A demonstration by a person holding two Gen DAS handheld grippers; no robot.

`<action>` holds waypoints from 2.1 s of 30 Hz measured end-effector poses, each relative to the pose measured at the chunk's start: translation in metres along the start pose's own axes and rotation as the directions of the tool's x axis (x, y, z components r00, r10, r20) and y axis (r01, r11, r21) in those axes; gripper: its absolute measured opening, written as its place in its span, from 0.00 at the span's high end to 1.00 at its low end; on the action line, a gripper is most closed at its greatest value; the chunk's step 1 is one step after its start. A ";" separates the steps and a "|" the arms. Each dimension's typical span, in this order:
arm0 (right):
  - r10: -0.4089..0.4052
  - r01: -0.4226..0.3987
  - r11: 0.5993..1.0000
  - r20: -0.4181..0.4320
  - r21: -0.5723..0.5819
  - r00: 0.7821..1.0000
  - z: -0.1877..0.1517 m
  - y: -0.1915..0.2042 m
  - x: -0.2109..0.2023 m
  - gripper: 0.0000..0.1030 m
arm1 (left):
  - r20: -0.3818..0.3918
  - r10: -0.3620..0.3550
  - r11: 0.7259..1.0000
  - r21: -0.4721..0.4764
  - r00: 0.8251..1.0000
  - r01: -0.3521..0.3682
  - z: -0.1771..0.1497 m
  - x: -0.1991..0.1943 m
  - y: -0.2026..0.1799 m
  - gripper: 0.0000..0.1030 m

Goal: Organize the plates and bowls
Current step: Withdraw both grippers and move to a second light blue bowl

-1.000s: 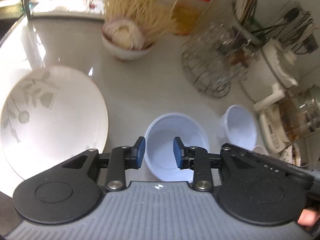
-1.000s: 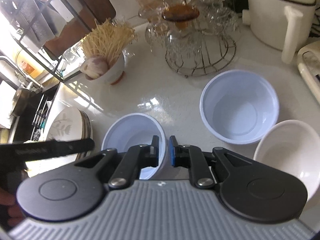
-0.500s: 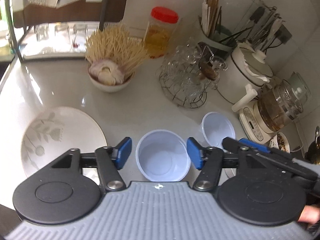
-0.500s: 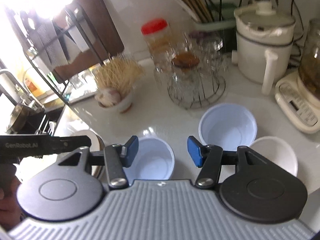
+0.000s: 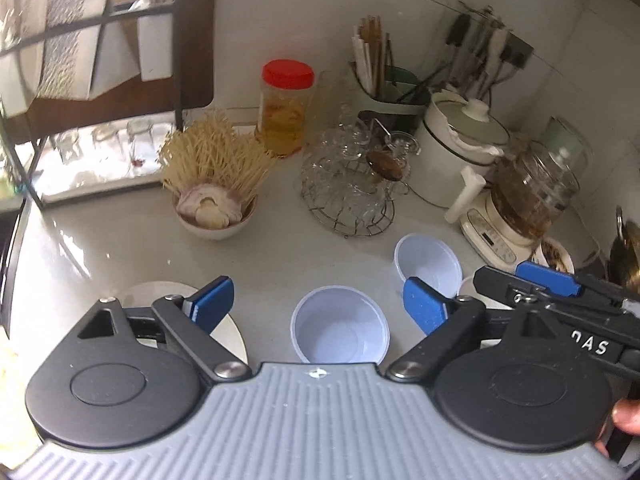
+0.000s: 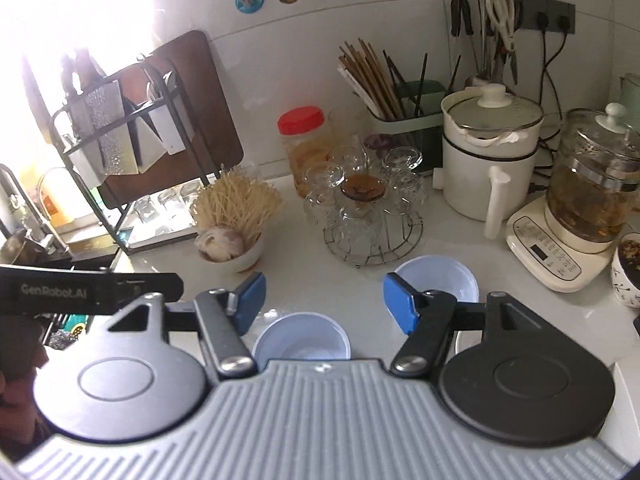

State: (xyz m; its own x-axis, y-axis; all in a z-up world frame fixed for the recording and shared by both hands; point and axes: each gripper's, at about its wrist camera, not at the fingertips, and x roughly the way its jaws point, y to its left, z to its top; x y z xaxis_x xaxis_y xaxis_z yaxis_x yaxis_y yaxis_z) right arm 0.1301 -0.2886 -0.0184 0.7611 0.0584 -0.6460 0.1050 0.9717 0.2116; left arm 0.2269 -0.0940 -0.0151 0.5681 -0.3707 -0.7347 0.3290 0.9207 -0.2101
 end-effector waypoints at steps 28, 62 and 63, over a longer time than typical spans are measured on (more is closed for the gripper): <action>-0.265 0.255 0.953 0.044 0.164 0.963 -0.030 0.013 -0.043 0.13 | 0.003 -0.136 0.981 0.143 0.991 0.134 -0.009 -0.011 -0.006 0.08; -0.242 0.256 0.941 -0.088 0.221 0.966 0.006 -0.108 0.029 0.27 | -0.157 -0.118 0.987 0.087 0.981 0.132 0.046 0.131 -0.072 0.08; -0.241 0.258 0.941 -0.101 0.220 0.965 0.009 -0.112 0.035 0.24 | -0.167 -0.117 0.988 0.083 0.979 0.132 0.048 0.139 -0.075 0.08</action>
State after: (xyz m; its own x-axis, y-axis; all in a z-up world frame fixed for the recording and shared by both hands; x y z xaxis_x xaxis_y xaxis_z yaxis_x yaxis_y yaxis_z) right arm 0.1504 -0.3975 -0.0583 0.6449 -0.1543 -0.7486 0.4358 0.8788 0.1943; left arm 0.3169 -0.2201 -0.0706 0.3915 -0.4501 -0.8025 0.4624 0.8503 -0.2513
